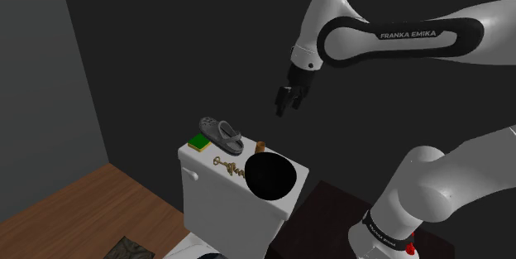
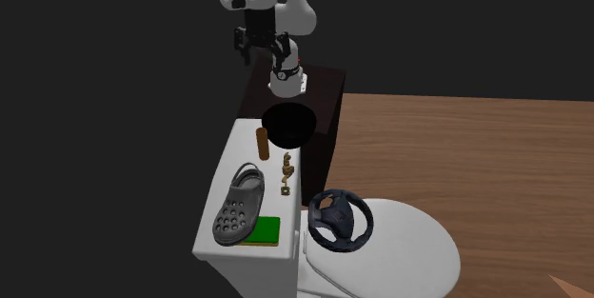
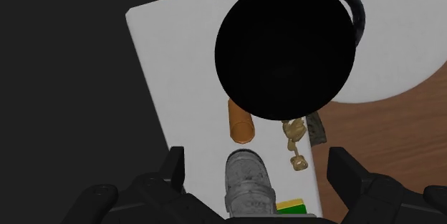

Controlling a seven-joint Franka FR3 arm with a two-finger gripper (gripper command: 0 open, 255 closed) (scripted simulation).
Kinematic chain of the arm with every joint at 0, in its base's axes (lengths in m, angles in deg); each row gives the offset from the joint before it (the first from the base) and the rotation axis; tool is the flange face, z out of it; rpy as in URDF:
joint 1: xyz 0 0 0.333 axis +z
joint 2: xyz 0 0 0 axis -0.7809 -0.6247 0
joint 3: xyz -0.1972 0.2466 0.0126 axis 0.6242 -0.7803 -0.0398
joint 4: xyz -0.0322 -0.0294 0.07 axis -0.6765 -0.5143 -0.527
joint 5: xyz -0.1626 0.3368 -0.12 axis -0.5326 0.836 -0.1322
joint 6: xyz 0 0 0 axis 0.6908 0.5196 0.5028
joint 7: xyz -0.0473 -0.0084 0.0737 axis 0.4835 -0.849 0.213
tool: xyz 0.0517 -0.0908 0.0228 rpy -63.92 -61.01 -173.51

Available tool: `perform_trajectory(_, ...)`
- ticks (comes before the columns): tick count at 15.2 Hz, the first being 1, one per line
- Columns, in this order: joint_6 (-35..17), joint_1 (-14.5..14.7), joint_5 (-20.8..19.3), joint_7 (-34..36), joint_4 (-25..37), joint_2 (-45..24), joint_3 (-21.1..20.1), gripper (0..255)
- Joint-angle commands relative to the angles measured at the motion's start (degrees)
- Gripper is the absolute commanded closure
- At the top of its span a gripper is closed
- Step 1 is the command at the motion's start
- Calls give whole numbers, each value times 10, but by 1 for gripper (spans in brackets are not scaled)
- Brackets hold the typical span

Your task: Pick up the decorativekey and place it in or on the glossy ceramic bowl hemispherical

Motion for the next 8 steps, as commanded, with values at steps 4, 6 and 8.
perform_trajectory(4,-86,4,-1,21,-12,-82,-24,0)
perform_trajectory(6,-118,5,-4,31,-10,-120,-34,0)
perform_trajectory(8,-149,5,-9,43,-4,-160,-44,0)
